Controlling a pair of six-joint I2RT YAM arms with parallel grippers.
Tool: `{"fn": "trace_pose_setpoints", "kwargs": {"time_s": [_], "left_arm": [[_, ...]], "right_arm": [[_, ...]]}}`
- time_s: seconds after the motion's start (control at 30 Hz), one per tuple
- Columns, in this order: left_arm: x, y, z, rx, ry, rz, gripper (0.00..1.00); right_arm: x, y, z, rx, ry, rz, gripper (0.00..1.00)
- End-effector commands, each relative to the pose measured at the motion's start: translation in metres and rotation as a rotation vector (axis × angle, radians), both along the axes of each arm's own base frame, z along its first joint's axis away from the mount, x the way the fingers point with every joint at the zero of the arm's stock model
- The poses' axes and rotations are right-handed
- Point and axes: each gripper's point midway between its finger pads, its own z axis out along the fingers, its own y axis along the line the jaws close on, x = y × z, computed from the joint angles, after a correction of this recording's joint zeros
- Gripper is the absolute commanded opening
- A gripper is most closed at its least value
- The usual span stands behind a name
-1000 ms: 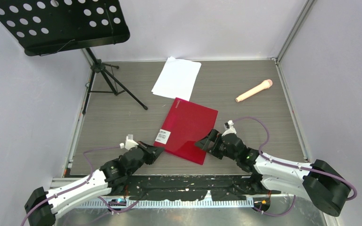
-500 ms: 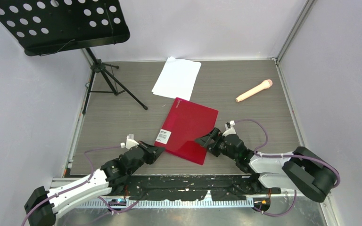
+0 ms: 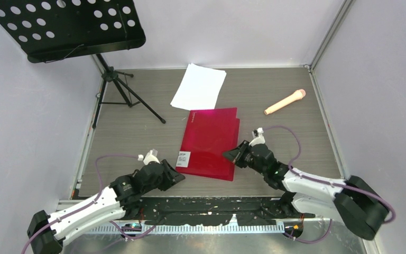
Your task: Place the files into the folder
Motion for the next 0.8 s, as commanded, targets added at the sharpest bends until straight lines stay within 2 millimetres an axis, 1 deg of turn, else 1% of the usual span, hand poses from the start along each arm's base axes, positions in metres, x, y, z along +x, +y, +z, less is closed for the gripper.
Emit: {"fn": "trace_pose_setpoints", "kwargs": {"time_s": [0.0, 0.03, 0.07, 0.1, 0.13, 0.17, 0.2, 0.23, 0.27, 0.3, 0.33, 0.37, 0.4, 0.43, 0.47, 0.5, 0.53, 0.57, 0.6, 0.67, 0.73, 0.77], "left_arm": [[-0.007, 0.012, 0.024, 0.172, -0.096, -0.192, 0.52], [-0.002, 0.014, 0.034, 0.202, -0.127, -0.195, 0.55], [0.004, 0.017, 0.043, 0.233, -0.152, -0.193, 0.57], [0.014, 0.018, 0.057, 0.260, -0.191, -0.196, 0.58], [0.019, 0.019, 0.058, 0.291, -0.191, -0.208, 0.59], [0.028, 0.016, 0.068, 0.291, -0.206, -0.214, 0.59], [0.036, 0.015, 0.072, 0.296, -0.205, -0.220, 0.60], [0.043, 0.013, 0.075, 0.293, -0.209, -0.224, 0.63], [0.052, 0.012, 0.079, 0.286, -0.210, -0.217, 0.65], [0.061, 0.010, 0.083, 0.274, -0.217, -0.215, 0.66], [0.069, 0.009, 0.087, 0.268, -0.226, -0.216, 0.66], [0.076, 0.008, 0.091, 0.269, -0.230, -0.212, 0.67], [0.084, 0.008, 0.096, 0.274, -0.239, -0.210, 0.67], [0.091, 0.008, 0.100, 0.279, -0.246, -0.203, 0.67], [0.097, 0.008, 0.103, 0.283, -0.250, -0.197, 0.67], [0.100, 0.004, 0.107, 0.270, -0.251, -0.207, 0.67], [0.104, 0.003, 0.109, 0.264, -0.249, -0.205, 0.67], [0.108, 0.004, 0.108, 0.271, -0.235, -0.196, 0.67], [0.112, 0.009, 0.108, 0.282, -0.223, -0.173, 0.68], [0.119, 0.016, 0.108, 0.298, -0.198, -0.136, 0.69], [0.130, 0.029, 0.110, 0.329, -0.199, -0.087, 0.70], [0.134, 0.032, 0.113, 0.333, -0.202, -0.074, 0.71]], "right_arm": [[-0.001, -0.038, 0.013, -0.283, -0.028, -0.020, 0.05], [0.001, -0.037, 0.037, -0.270, -0.066, -0.018, 0.05], [-0.007, -0.045, 0.034, -0.331, -0.047, 0.012, 0.05], [-0.007, -0.044, 0.055, -0.322, -0.077, 0.018, 0.05], [-0.012, -0.049, 0.064, -0.362, -0.076, 0.043, 0.05], [-0.015, -0.052, 0.070, -0.378, -0.081, 0.056, 0.05], [-0.020, -0.057, 0.078, -0.416, -0.076, 0.082, 0.05], [-0.023, -0.059, 0.082, -0.440, -0.085, 0.101, 0.05], [-0.028, -0.063, 0.092, -0.453, -0.078, 0.116, 0.05], [-0.030, -0.064, 0.096, -0.466, -0.083, 0.133, 0.05], [-0.035, -0.066, 0.106, -0.470, -0.081, 0.148, 0.05], [-0.040, -0.068, 0.105, -0.490, -0.068, 0.169, 0.05], [-0.039, -0.067, 0.118, -0.481, -0.085, 0.174, 0.05], [-0.042, -0.068, 0.116, -0.506, -0.072, 0.197, 0.05], [-0.040, -0.066, 0.123, -0.514, -0.075, 0.205, 0.05], [-0.040, -0.065, 0.124, -0.535, -0.075, 0.225, 0.05], [-0.036, -0.060, 0.129, -0.543, -0.077, 0.236, 0.05], [-0.036, -0.057, 0.129, -0.558, -0.082, 0.263, 0.05], [-0.032, -0.050, 0.131, -0.571, -0.078, 0.277, 0.05], [-0.027, -0.036, 0.130, -0.596, -0.082, 0.318, 0.09], [-0.025, -0.019, 0.128, -0.616, -0.088, 0.349, 0.19], [-0.026, -0.006, 0.132, -0.603, -0.115, 0.363, 0.31]]}}
